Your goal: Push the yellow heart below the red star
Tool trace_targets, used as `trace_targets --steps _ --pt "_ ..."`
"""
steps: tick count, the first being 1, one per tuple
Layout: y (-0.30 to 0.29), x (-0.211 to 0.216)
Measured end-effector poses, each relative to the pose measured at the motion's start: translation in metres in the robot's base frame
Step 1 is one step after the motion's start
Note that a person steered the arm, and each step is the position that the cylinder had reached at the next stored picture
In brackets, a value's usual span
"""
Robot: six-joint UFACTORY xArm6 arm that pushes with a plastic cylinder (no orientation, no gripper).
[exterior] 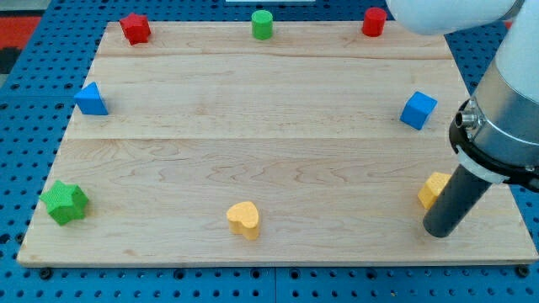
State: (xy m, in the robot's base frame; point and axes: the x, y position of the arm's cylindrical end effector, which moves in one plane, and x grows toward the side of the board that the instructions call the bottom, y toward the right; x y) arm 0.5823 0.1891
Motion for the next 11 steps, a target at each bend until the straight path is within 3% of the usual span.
trace_targets --steps 2,3,4,5,6,7,8,9,10,11 --pt "0.001 0.002" --pt "-0.011 0.027" --pt "-0.052 0.036" --pt "-0.16 0.031" --pt "-0.203 0.022" --pt "-0.224 -0.052" --pt "-0.264 -0.083" --pt "-0.246 -0.049" --pt "-0.311 -0.039" --pt "-0.326 -0.095"
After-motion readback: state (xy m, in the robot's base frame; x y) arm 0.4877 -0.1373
